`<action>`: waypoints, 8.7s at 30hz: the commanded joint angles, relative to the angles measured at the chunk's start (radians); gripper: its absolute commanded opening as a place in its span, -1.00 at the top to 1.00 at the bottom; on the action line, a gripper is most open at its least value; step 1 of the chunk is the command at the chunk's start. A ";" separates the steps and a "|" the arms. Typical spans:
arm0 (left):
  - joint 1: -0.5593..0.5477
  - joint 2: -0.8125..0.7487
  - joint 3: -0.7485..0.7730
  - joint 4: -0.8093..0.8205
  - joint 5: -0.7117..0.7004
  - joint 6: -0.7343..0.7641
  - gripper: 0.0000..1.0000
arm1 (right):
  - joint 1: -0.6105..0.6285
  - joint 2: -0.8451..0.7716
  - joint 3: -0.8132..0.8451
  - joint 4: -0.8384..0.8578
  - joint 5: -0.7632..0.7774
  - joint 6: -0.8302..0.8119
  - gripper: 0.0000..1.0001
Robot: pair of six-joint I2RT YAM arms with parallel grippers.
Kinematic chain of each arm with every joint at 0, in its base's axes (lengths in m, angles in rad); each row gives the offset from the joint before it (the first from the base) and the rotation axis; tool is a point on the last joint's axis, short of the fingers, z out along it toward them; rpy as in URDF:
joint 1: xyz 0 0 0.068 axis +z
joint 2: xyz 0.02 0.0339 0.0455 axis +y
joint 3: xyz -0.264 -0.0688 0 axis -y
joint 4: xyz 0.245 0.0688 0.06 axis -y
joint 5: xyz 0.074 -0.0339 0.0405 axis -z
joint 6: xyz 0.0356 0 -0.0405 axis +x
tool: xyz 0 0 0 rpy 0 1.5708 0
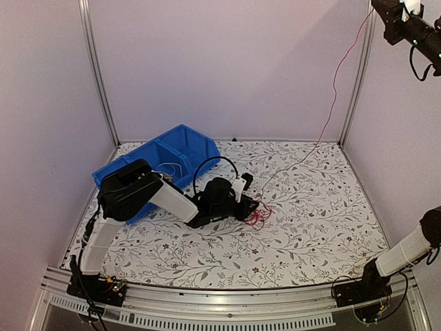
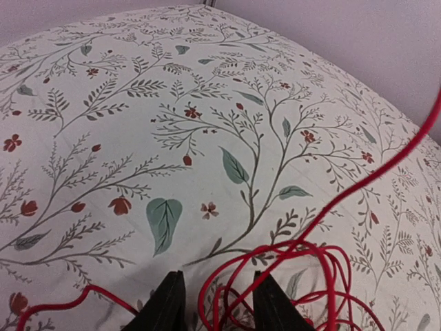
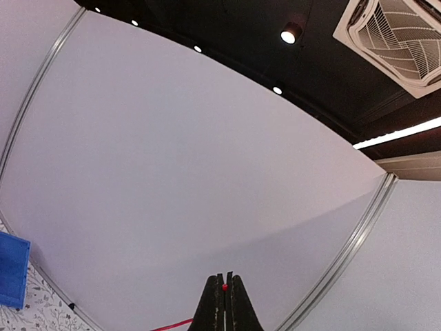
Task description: Untangle the cables
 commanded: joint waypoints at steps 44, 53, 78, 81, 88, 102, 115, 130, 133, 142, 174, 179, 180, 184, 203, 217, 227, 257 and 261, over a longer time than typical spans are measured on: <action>0.029 -0.246 -0.199 0.055 0.062 0.081 0.61 | 0.194 0.470 -1.087 0.007 -0.446 -0.080 -0.33; 0.027 -0.234 -0.194 0.056 0.065 0.076 0.50 | 0.211 0.534 -1.048 0.016 -0.472 -0.059 0.44; 0.020 -0.030 -0.095 0.066 0.137 0.006 0.65 | 0.248 0.085 -0.427 -0.145 -0.459 -0.083 1.00; 0.021 -0.031 -0.114 0.075 0.136 -0.007 0.65 | 0.243 0.099 -0.307 -0.123 -0.428 -0.077 1.00; 0.021 -0.054 -0.147 0.089 0.136 -0.034 0.53 | 0.219 0.144 -0.151 -0.090 -0.379 -0.068 1.00; 0.013 -0.421 -0.369 0.304 0.116 -0.157 -0.04 | 0.218 0.152 -0.354 -0.008 -0.343 -0.026 1.00; 0.014 -0.768 -0.262 -0.133 -0.031 0.093 -0.10 | 0.220 0.061 -0.686 0.038 -0.438 -0.062 1.00; 0.061 -0.652 0.044 -0.459 0.209 0.048 -0.17 | 0.260 0.090 -0.717 0.007 -0.456 -0.052 1.00; 0.108 -0.652 -0.044 -0.480 0.315 -0.180 -0.17 | 0.260 0.090 -0.720 0.003 -0.417 -0.050 1.00; 0.159 -0.682 -0.156 -0.980 0.665 -0.232 -0.09 | 0.259 0.074 -0.756 -0.014 -0.355 -0.080 1.00; -0.120 -0.993 -0.327 -1.039 -0.227 0.233 -0.44 | 0.301 0.316 -0.294 -0.037 -0.359 -0.019 1.00; -0.135 -1.035 -0.485 -0.890 -0.192 0.087 -0.42 | 0.373 0.395 -0.206 0.054 -0.271 -0.091 1.00; -0.137 -1.044 -0.513 -0.860 -0.193 0.063 -0.41 | 0.387 0.404 -0.208 0.097 -0.252 -0.106 1.00; -0.141 -1.062 -0.614 -0.742 -0.137 -0.008 -0.40 | 0.426 0.474 -0.144 0.236 -0.172 -0.121 1.00; -0.264 -0.861 -0.643 -0.574 -0.037 -0.064 -0.38 | 0.516 1.010 0.112 1.104 -0.144 -0.349 1.00; -0.331 -0.767 -0.561 -0.618 -0.034 -0.056 -0.38 | 0.514 1.013 -0.168 0.952 -0.070 -0.386 -0.13; -0.335 -0.688 -0.490 -0.628 0.016 -0.017 -0.37 | 0.508 0.914 -0.173 0.376 0.059 -0.425 -0.72; -0.223 -0.975 -0.590 -0.583 -0.227 -0.069 -0.40 | 0.419 0.427 -0.928 0.025 -0.292 -0.185 -0.42; -0.134 -1.073 -0.583 -0.618 -0.224 -0.102 -0.41 | 0.422 0.422 -0.984 0.035 -0.372 -0.135 -0.29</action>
